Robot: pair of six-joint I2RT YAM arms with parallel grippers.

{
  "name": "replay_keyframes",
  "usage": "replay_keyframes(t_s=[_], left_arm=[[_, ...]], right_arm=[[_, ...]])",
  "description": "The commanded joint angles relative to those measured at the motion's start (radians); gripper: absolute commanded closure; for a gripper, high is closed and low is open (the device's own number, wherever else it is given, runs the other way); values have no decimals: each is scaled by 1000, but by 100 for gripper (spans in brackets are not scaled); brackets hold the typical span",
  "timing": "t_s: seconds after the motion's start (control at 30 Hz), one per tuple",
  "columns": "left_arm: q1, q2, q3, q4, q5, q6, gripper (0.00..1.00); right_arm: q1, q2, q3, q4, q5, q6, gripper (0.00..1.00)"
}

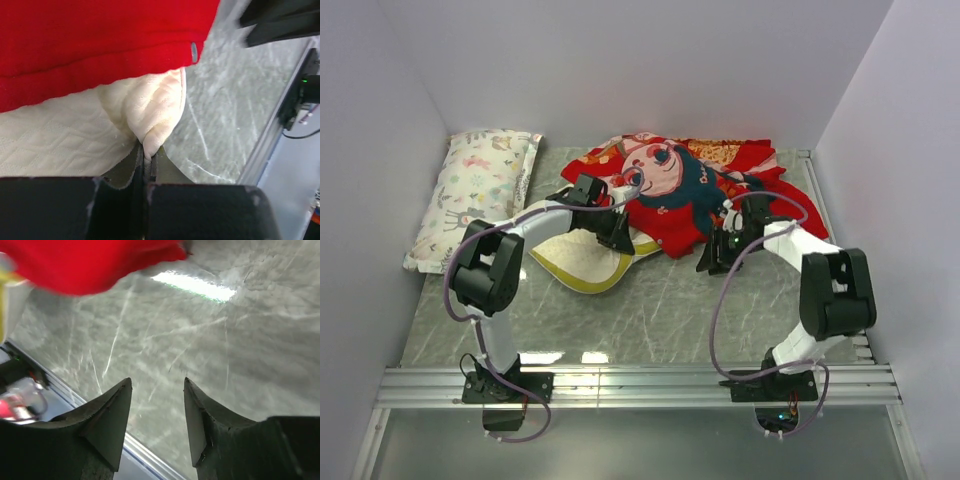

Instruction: Put the pillow into the pillowcase

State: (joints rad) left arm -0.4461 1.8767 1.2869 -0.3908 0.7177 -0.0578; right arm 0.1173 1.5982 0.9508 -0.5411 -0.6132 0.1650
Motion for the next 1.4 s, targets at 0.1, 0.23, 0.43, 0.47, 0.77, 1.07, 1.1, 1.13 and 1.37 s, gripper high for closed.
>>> replay_keyframes(t_s=[0.1,0.23,0.43,0.47,0.77,1.07,1.1,1.13,1.37], left_arm=[[0,-2,48,17,126,-45,100],[6,-14,28,15,127,-42,100],[23,-11,25,-2,127,-34,100],[23,-10,28,-2,127,-36,100],[27,18,37,27,124,-68,100],[30,53,-35,308,178,-393,100],[29,59,-41,382,186,-475,100],[30,62,-47,441,189,-514,100],[21,140,-90,843,167,-911,100]], right_arm=[[-2,130,-29,363,-71,207,47],[-2,158,-52,490,10,246,46],[5,253,-6,564,53,315,34],[8,273,0,572,46,320,34],[38,339,82,457,-61,259,71],[106,-42,-96,212,-449,73,100],[132,-66,-95,167,-467,62,100],[162,-82,-92,158,-488,59,100],[346,-34,17,182,-540,107,100]])
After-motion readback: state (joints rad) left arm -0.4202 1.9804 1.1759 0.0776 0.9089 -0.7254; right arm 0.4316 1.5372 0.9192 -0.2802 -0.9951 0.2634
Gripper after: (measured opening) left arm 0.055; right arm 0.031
